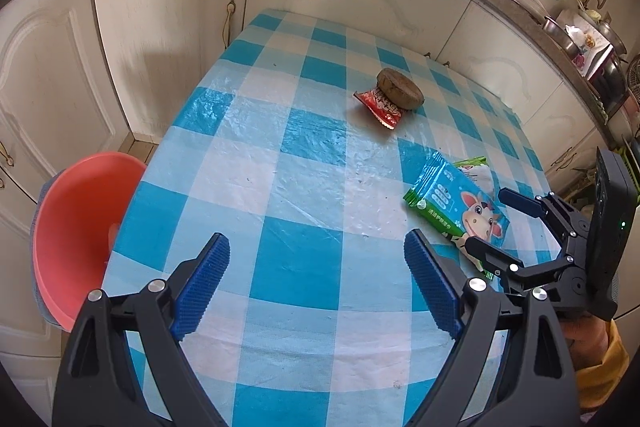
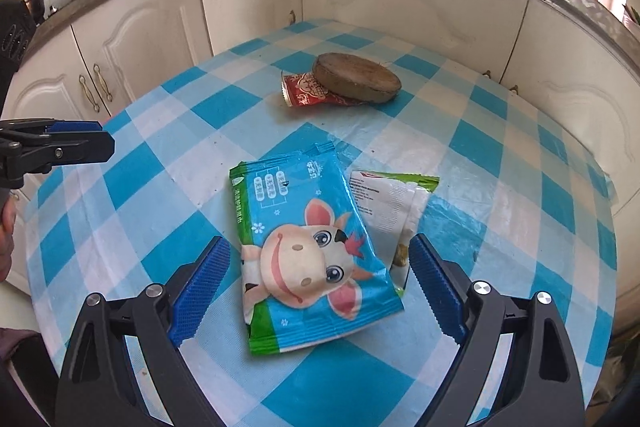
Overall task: Collect trash
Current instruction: 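Move both tools back over the table toward the cow-printed snack packet, then grasp the cow-printed packet with the right tool while the left tool lowers to the red wrapper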
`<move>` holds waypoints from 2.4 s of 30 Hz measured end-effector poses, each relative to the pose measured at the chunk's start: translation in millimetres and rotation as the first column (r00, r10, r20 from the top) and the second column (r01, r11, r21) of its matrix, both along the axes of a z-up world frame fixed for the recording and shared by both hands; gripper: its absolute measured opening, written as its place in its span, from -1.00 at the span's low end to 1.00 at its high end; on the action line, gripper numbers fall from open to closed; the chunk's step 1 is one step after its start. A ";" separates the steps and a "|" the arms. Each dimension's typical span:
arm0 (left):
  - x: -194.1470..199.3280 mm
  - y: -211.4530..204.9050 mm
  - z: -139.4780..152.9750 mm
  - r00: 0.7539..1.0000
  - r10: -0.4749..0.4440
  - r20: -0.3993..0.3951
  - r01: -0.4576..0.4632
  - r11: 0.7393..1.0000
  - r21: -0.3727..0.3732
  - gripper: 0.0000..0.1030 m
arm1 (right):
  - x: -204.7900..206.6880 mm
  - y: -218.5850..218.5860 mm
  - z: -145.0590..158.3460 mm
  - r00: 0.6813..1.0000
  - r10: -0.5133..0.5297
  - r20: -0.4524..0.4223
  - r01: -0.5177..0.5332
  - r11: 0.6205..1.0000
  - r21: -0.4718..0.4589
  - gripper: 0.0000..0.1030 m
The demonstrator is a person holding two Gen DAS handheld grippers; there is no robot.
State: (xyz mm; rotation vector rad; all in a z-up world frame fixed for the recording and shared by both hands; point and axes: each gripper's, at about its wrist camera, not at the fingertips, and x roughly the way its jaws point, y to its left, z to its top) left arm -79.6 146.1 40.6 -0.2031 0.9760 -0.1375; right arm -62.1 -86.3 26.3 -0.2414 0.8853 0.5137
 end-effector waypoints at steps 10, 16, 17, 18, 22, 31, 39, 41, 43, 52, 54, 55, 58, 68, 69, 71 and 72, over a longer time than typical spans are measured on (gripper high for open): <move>7.0 -0.2 -9.3 1.000 0.012 -0.021 -0.012 1.000 -0.004 0.74 | 10.9 12.8 -11.3 0.999 0.040 0.005 -0.039 0.995 -0.095 0.78; 15.3 -6.4 -11.2 1.000 -0.009 -0.020 0.009 1.000 -0.013 0.74 | 16.0 3.7 -13.7 0.999 0.038 -0.035 -0.039 0.998 -0.044 0.68; 16.8 -7.9 -11.7 1.000 -0.014 -0.019 0.014 1.000 -0.015 0.74 | 15.1 1.4 -13.1 0.999 0.035 -0.037 -0.036 0.999 -0.035 0.62; 18.3 -9.5 -12.3 1.000 -0.019 -0.018 0.019 1.000 -0.016 0.74 | 14.0 -1.2 -12.6 0.999 0.030 -0.034 -0.031 0.999 -0.030 0.56; 26.5 -17.8 -15.8 0.999 -0.042 -0.019 0.042 0.999 -0.020 0.74 | 9.1 -8.4 -11.2 0.999 0.017 -0.038 -0.017 1.000 -0.001 0.24; 47.8 -46.6 -12.1 0.991 -0.133 0.015 0.133 0.991 -0.007 0.74 | 5.3 -35.5 -6.1 0.996 -0.066 -0.063 0.073 0.991 0.116 0.04; 91.9 -73.6 -10.4 0.977 -0.207 0.046 0.204 0.977 0.062 0.74 | 8.5 -97.7 -1.0 0.969 -0.185 -0.161 0.236 0.882 0.408 0.04; 106.7 -77.9 -11.7 0.972 -0.228 0.053 0.224 0.971 0.081 0.74 | 9.8 -109.4 -2.2 0.961 -0.210 -0.179 0.269 0.857 0.440 0.04; 119.6 -81.5 -14.3 0.966 -0.254 0.052 0.249 0.965 0.083 0.74 | 11.5 -117.5 -4.4 0.953 -0.226 -0.200 0.295 0.839 0.458 0.04; 165.2 -90.9 -32.5 0.951 -0.308 0.005 0.305 0.944 0.122 0.74 | 14.6 -125.6 -4.1 0.950 -0.224 -0.217 0.304 0.816 0.492 -0.32; 169.7 -93.9 -34.3 0.949 -0.315 0.007 0.310 0.939 0.146 0.74 | 13.5 -123.1 -4.1 0.953 -0.217 -0.211 0.295 0.824 0.484 -0.30; 171.1 -95.3 -34.7 0.947 -0.320 0.009 0.315 0.937 0.149 0.74 | 13.2 -121.0 -4.1 0.954 -0.217 -0.207 0.291 0.831 0.474 -0.28; 174.7 -98.8 -35.2 0.944 -0.329 0.019 0.322 0.933 0.163 0.65 | 13.1 -114.6 -4.8 0.958 -0.203 -0.204 0.276 0.848 0.453 0.13; 166.4 -97.9 -32.4 0.947 -0.318 0.043 0.307 0.936 0.172 0.06 | 11.8 -106.9 -6.0 0.952 -0.238 -0.191 0.296 0.871 0.393 0.70; 164.5 -98.4 -32.2 0.946 -0.320 0.043 0.309 0.935 0.172 0.05 | 12.0 -106.5 -6.3 0.952 -0.238 -0.192 0.297 0.872 0.389 0.70; 160.2 -102.0 -31.7 0.941 -0.335 0.042 0.323 0.931 0.168 0.05 | 12.7 -106.6 -6.9 0.951 -0.240 -0.193 0.299 0.871 0.389 0.71; 158.5 -103.8 -31.7 0.939 -0.341 0.043 0.330 0.929 0.169 0.08 | 13.0 -106.8 -7.0 0.951 -0.240 -0.194 0.299 0.871 0.390 0.71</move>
